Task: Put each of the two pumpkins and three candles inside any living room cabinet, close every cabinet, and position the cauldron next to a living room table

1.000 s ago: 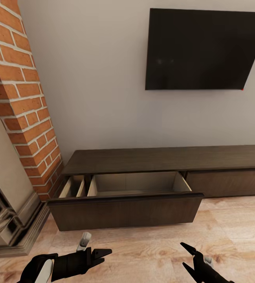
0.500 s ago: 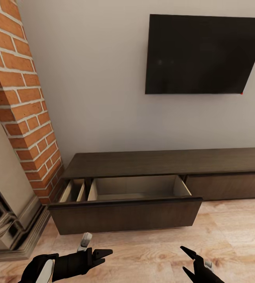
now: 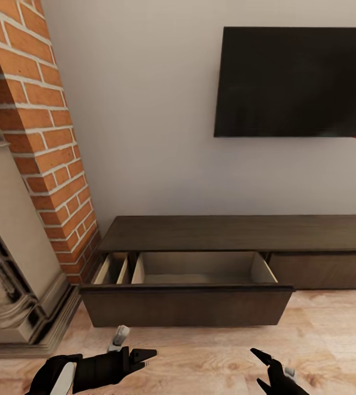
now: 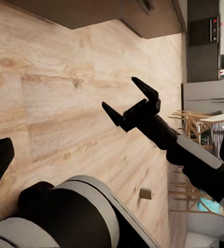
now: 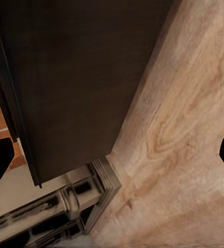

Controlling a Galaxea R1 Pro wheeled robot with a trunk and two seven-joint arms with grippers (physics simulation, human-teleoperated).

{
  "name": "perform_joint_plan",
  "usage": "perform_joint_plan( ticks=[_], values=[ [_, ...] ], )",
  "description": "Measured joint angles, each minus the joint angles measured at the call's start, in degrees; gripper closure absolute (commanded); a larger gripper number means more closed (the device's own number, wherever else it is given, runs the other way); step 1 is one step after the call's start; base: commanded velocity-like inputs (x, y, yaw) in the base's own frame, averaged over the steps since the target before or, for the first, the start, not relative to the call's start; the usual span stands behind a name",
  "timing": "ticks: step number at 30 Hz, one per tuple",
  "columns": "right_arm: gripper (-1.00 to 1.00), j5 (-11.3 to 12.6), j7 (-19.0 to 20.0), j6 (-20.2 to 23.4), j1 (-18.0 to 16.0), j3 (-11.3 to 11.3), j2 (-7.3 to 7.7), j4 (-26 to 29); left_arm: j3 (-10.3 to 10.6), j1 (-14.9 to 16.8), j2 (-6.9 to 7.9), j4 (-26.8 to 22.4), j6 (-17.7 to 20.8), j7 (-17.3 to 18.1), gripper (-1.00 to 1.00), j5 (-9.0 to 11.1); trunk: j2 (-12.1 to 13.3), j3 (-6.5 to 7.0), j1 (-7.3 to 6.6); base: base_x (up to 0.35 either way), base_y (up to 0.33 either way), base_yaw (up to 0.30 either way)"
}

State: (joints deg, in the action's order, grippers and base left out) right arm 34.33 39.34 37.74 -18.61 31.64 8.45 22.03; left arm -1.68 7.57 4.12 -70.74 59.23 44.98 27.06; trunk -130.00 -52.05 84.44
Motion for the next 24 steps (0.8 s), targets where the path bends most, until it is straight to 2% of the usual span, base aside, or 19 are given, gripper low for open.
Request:
perform_joint_plan(
  ticks=[3, 4, 9, 11, 15, 24],
  values=[
    [-1.00, 0.1, -3.4, 0.3, 0.0, -0.1, 0.00, 0.2, -0.1, 0.0, -0.07, 0.0, 0.0, -3.6, -1.00, 0.1, 1.2, 0.46, -0.66, 0.000, 0.000, 0.279],
    [-1.00, 0.1, -4.2, 0.4, 0.0, -0.9, 0.03, 0.3, 0.0, 0.0, -0.11, 0.0, -0.1, -5.5, -1.00, 0.1, 1.6, 0.61, -0.88, 0.000, 0.000, 0.280],
    [-1.00, 0.2, -5.1, 0.5, 0.0, -8.5, 0.41, 0.4, 0.0, 0.0, -0.40, 0.0, -0.3, -16.0, -1.00, 0.4, 3.6, 1.33, -1.98, 0.000, 0.000, 0.280],
    [-1.00, 0.2, -5.1, 0.5, -0.1, -9.9, 0.46, 0.4, 0.0, 0.0, -0.75, 0.0, -0.2, -18.2, -1.00, 0.6, 4.4, 1.62, -2.42, 0.000, 0.000, 0.280],
    [-1.00, 0.2, -5.1, 0.4, -0.1, -10.7, 0.59, 0.4, 0.0, 0.0, -1.31, 0.0, -0.2, -19.5, -1.00, 0.7, 6.0, 2.20, -3.30, 0.000, 0.000, 0.280],
    [-1.00, 0.1, -5.0, -0.2, -0.1, -11.0, 0.49, 0.4, 0.1, 0.0, -1.55, 0.1, 0.2, -19.7, -1.00, 0.9, 9.6, 3.56, -5.27, 0.000, 0.000, 0.284]
  ],
)
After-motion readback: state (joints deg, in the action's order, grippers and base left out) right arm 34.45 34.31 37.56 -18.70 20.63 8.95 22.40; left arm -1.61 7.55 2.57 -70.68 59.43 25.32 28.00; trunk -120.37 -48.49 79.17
